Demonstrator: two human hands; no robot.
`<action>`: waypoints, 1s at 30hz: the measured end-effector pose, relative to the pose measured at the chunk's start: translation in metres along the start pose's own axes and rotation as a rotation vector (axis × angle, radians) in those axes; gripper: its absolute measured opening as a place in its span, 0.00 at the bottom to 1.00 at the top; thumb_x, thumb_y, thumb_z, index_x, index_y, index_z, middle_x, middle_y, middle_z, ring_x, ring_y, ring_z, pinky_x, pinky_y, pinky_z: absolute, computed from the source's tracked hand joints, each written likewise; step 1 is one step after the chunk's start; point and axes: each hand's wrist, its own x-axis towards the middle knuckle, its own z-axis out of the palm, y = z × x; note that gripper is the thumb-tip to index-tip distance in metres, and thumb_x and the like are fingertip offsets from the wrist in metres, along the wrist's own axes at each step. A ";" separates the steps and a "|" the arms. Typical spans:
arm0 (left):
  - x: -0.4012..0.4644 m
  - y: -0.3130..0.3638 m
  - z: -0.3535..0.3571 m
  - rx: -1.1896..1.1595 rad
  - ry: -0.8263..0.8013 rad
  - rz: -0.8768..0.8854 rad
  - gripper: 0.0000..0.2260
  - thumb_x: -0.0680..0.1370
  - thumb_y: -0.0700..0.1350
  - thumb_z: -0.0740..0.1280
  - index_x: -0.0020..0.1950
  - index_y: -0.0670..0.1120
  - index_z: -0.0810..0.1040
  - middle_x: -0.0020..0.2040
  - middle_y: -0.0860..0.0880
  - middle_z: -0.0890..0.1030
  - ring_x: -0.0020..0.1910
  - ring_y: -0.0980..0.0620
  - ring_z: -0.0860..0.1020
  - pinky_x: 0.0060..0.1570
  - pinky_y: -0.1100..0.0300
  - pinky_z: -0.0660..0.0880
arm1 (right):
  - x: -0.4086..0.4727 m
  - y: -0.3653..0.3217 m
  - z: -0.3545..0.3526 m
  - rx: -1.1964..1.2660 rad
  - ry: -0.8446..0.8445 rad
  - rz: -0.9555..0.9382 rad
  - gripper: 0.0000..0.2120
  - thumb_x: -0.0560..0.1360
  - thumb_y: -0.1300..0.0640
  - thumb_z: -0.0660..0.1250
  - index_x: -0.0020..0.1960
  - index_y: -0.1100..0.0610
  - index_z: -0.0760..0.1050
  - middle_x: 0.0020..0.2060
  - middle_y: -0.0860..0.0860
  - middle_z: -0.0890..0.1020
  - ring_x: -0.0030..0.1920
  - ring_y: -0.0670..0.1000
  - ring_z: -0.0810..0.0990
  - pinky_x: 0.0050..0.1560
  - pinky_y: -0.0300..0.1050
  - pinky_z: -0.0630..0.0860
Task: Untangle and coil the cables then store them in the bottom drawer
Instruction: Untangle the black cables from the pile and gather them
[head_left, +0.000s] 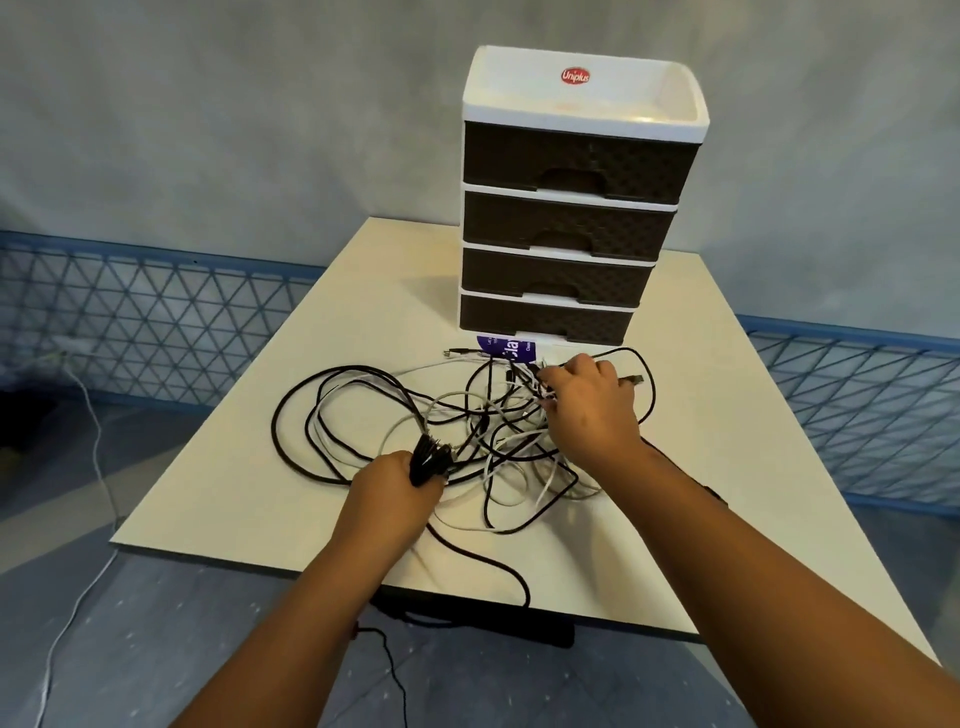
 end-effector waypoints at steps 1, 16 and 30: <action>-0.003 0.001 -0.004 -0.012 0.018 0.008 0.11 0.76 0.47 0.69 0.37 0.43 0.76 0.32 0.48 0.77 0.32 0.53 0.75 0.27 0.62 0.64 | -0.004 -0.002 0.001 0.011 0.072 -0.010 0.17 0.78 0.53 0.63 0.67 0.50 0.72 0.60 0.53 0.74 0.61 0.58 0.70 0.59 0.55 0.68; -0.072 0.048 -0.032 -0.560 -0.400 0.112 0.04 0.76 0.46 0.71 0.47 0.46 0.80 0.24 0.56 0.63 0.22 0.58 0.59 0.23 0.64 0.55 | -0.061 -0.041 -0.022 1.311 -0.418 0.422 0.04 0.74 0.65 0.70 0.41 0.60 0.80 0.28 0.53 0.78 0.25 0.47 0.72 0.29 0.40 0.67; -0.063 0.061 0.007 -0.976 -0.159 -0.308 0.08 0.79 0.44 0.67 0.48 0.40 0.79 0.24 0.54 0.61 0.21 0.58 0.56 0.22 0.68 0.49 | -0.139 -0.007 -0.052 1.342 -0.763 0.050 0.05 0.75 0.62 0.70 0.50 0.61 0.82 0.43 0.57 0.85 0.36 0.51 0.81 0.41 0.42 0.76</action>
